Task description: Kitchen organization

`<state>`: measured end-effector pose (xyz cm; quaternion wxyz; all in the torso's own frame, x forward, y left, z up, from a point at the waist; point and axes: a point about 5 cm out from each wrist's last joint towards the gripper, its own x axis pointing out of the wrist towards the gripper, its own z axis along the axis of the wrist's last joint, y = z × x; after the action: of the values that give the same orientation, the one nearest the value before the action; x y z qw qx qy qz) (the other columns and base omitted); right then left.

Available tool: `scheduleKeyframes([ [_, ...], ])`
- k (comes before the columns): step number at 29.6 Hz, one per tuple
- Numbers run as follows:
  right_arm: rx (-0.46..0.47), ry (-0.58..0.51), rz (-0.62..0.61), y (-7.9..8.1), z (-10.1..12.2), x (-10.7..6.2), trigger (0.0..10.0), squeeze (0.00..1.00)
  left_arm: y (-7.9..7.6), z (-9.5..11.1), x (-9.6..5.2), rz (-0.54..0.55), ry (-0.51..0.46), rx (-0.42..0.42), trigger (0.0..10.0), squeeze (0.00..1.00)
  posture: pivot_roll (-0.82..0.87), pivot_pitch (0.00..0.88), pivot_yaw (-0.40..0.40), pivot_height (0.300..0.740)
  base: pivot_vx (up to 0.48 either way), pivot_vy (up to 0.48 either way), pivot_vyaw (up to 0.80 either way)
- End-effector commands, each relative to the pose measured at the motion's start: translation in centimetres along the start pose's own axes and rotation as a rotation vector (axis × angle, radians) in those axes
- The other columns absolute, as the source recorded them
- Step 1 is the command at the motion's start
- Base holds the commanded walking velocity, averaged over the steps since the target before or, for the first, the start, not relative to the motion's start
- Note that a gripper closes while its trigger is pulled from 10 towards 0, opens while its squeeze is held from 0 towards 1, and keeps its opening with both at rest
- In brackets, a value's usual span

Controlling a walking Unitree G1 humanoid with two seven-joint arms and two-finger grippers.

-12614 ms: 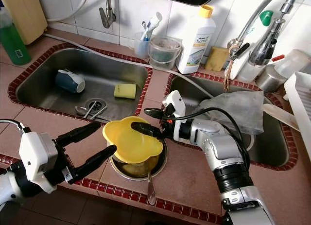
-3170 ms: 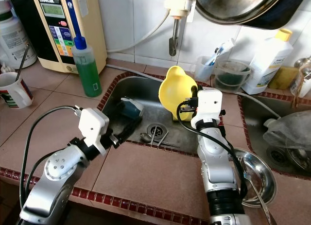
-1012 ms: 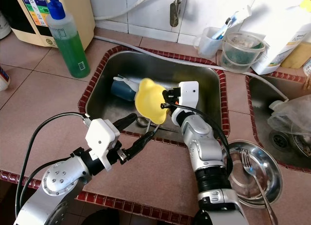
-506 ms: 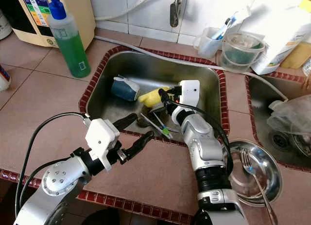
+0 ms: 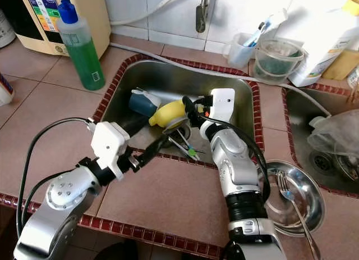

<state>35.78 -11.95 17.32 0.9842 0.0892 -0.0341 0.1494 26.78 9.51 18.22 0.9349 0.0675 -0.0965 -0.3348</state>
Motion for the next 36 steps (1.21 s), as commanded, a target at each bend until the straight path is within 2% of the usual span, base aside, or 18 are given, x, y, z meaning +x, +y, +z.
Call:
scheduleKeyframes([
  [1, -0.018, -0.045, -0.017, -0.1, 0.7, -0.2, 10.0, 1.0, 0.8, -0.3, 0.0, 0.043, 0.002, 0.008, 10.0, 0.0, -0.04, 0.079, -0.042, 0.74, 0.0, 0.0, 0.0],
  [5, -0.065, -0.072, -0.04, -0.1, 0.5, -0.4, 10.0, 1.0, 2.1, -0.8, 0.3, 0.11, 0.013, 0.018, 10.0, 0.0, -0.04, 0.046, -0.039, 0.74, 0.0, 0.0, 0.0],
  [7, -0.065, -0.073, -0.044, -0.1, 0.5, -0.5, 10.0, 1.0, 2.2, -0.9, 0.3, 0.117, 0.014, 0.019, 10.0, 0.0, -0.04, 0.046, -0.039, 0.74, 0.0, 0.0, 0.0],
  [11, -0.072, -0.107, -0.062, 0.1, 0.6, -0.6, 10.0, 1.0, 3.7, -1.4, 0.9, 0.231, 0.003, -0.025, 10.0, 0.0, -0.05, 0.014, -0.031, 0.74, 0.0, 0.0, 0.0],
  [16, -0.093, -0.135, -0.081, -0.1, 0.8, -0.8, 10.0, 1.0, 4.2, -1.8, 1.0, 0.284, 0.008, -0.042, 10.0, 0.0, -0.05, 0.002, -0.027, 0.74, 0.0, 0.0, 0.0],
  [23, -0.192, -0.226, -0.14, -0.4, 1.2, -1.4, 10.0, 1.0, 4.6, -2.2, 0.9, 0.317, 0.001, -0.068, 10.0, 0.0, -0.04, 0.0, -0.018, 0.74, 0.0, 0.0, 0.0],
  [24, -0.198, -0.241, -0.148, -0.4, 1.2, -1.5, 10.0, 0.91, 4.8, -2.2, 0.9, 0.328, -0.009, -0.071, 10.0, 0.0, -0.04, 0.0, -0.017, 0.74, 0.0, 0.0, 0.0],
  [25, -0.213, -0.247, -0.148, -0.2, 1.2, -1.5, 10.0, 0.0, 5.0, -2.2, 0.9, 0.334, -0.012, -0.068, 10.0, 0.0, -0.05, 0.0, -0.015, 0.74, 0.0, 0.0, 0.0],
  [30, -0.244, -0.253, -0.147, 0.2, 0.8, -1.7, 10.0, 0.0, 5.4, -2.1, 0.9, 0.36, -0.021, -0.051, 10.0, 0.0, -0.05, 0.0, -0.007, 0.74, 0.0, 0.0, 0.0],
  [36, -0.268, -0.259, -0.153, 0.5, 0.2, -2.3, 10.0, 0.0, 5.8, -2.0, 0.8, 0.387, -0.051, -0.087, 10.0, 0.0, -0.06, 0.0, -0.006, 0.74, 0.0, -0.104, 0.0],
])
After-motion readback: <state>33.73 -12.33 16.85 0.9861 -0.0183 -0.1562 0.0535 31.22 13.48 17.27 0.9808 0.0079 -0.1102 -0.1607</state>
